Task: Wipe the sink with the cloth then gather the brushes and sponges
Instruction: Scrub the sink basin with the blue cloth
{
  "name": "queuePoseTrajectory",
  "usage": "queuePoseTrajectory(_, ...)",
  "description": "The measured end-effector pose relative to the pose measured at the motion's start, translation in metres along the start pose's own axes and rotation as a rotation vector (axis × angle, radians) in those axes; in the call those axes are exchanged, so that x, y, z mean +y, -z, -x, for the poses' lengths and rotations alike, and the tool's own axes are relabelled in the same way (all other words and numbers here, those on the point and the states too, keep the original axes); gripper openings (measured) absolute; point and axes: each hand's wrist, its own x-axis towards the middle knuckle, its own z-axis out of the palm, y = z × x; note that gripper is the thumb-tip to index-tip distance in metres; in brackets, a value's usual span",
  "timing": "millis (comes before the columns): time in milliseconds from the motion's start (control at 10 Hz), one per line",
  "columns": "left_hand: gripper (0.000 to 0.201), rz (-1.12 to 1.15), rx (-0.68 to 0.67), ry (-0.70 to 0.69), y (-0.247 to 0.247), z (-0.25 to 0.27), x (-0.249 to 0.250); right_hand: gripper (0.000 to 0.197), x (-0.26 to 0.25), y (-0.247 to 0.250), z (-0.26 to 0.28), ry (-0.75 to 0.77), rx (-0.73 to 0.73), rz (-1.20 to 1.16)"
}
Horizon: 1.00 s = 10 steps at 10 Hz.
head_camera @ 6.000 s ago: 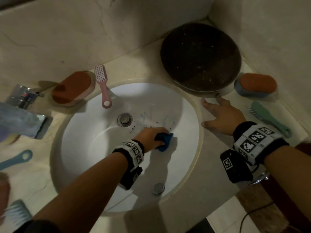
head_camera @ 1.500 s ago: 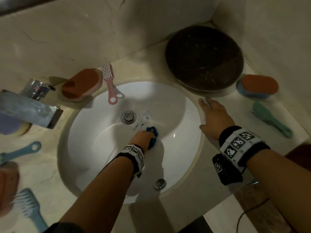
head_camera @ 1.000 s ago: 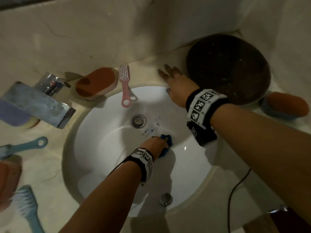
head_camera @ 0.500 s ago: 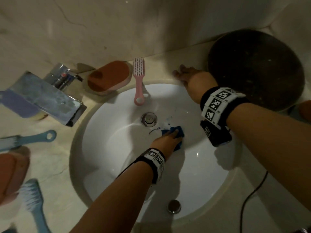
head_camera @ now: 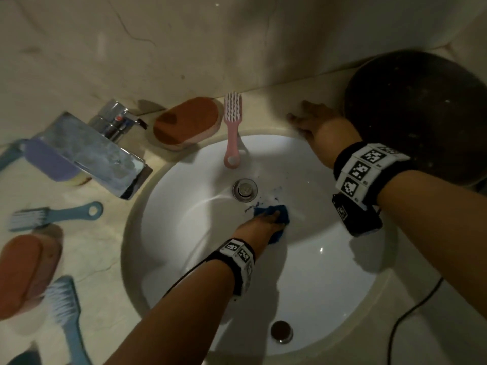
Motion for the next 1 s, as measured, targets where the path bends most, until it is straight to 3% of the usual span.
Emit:
queuePoseTrajectory(100,0.060,0.008,0.141,0.064,-0.003,0.002,-0.018,0.051,-0.002,0.000,-0.002,0.009,-0.098,0.126)
queuePoseTrajectory(200,0.062,-0.006,0.194,0.132,0.009,0.010,-0.024,0.058,-0.008,0.004,0.000,-0.022,-0.106,0.172)
queuePoseTrajectory(300,0.060,0.063,0.227,0.056,0.018,0.012,-0.015,0.059,-0.009,0.002,0.003,-0.037,-0.087,0.163)
queuePoseTrajectory(400,0.054,0.127,0.087,0.127,0.010,0.007,-0.013,0.059,-0.008,0.001,0.002,-0.024,-0.065,0.138)
queuePoseTrajectory(600,0.048,-0.115,0.097,0.258,0.029,0.006,-0.022,0.057,-0.008,0.003,-0.001,-0.014,-0.080,0.128)
queuePoseTrajectory(700,0.051,0.014,0.230,0.148,0.031,0.009,0.007,0.055,-0.008,0.003,0.001,-0.018,-0.073,0.120)
queuePoseTrajectory(800,0.053,0.148,0.154,-0.023,0.019,-0.006,0.033,0.052,-0.004,0.001,0.002,0.002,-0.025,0.128)
queuePoseTrajectory(900,0.061,0.133,-0.038,0.025,0.014,-0.021,0.037,0.050,-0.005,0.006,0.000,0.019,-0.029,0.207)
queuePoseTrajectory(1000,0.059,0.060,0.018,0.049,0.003,-0.021,0.024,0.049,-0.010,0.015,-0.013,0.001,-0.057,0.154)
